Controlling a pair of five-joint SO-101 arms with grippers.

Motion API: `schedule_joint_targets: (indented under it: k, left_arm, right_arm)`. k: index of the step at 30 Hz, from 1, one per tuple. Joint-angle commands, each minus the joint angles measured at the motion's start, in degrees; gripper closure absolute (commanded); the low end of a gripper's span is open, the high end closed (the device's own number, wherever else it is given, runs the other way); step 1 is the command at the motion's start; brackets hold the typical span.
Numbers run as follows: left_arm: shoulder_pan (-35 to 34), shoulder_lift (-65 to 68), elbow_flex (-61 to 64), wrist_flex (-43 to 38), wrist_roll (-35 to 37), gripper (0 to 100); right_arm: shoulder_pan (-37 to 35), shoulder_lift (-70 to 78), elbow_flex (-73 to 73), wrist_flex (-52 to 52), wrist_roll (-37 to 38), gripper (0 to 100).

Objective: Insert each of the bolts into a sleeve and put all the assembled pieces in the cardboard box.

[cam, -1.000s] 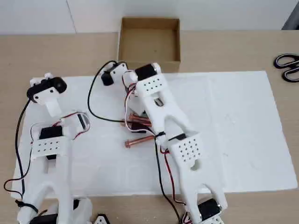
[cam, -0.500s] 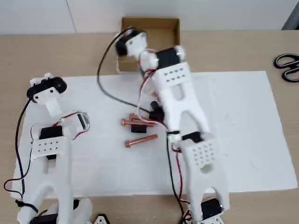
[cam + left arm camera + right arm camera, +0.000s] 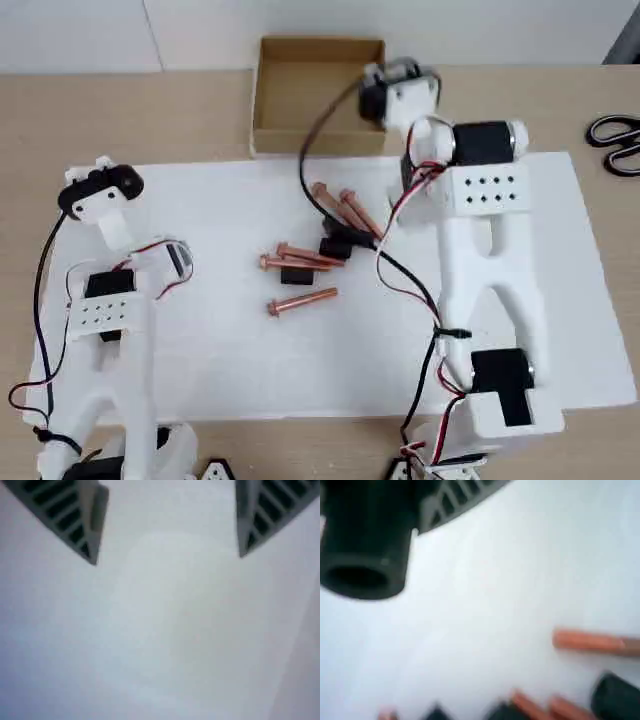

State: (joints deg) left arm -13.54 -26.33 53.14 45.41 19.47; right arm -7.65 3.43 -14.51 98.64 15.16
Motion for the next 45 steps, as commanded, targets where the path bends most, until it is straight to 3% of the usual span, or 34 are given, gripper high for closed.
schedule_joint_targets:
  k: [1,12,21,37,42,45]
  left_arm:
    - [0.4,0.0,-0.1,-1.3,-0.5,83]
    - [0.3,0.0,-0.1,-1.2,-0.5,83]
    - [0.2,0.0,-0.1,-1.3,-0.5,83]
    - [0.2,0.0,-0.1,-1.4,-0.5,83]
    - [0.2,0.0,-0.1,-1.4,-0.5,83]
    - [0.2,0.0,-0.1,-1.4,-0.5,83]
  right_arm:
    - [2.1,-3.4,6.9,-3.6,-3.8,94.5]
    - [1.3,-2.2,26.5,-20.7,-5.1,94.4]
    - [1.2,6.8,28.3,-26.7,-7.0,86.8]
    - [-1.0,11.1,20.5,-23.8,-6.8,87.5]
    - [-1.0,11.1,20.5,-24.0,-6.6,99.8]
    - [-0.9,10.9,20.5,-23.5,-6.6,99.4]
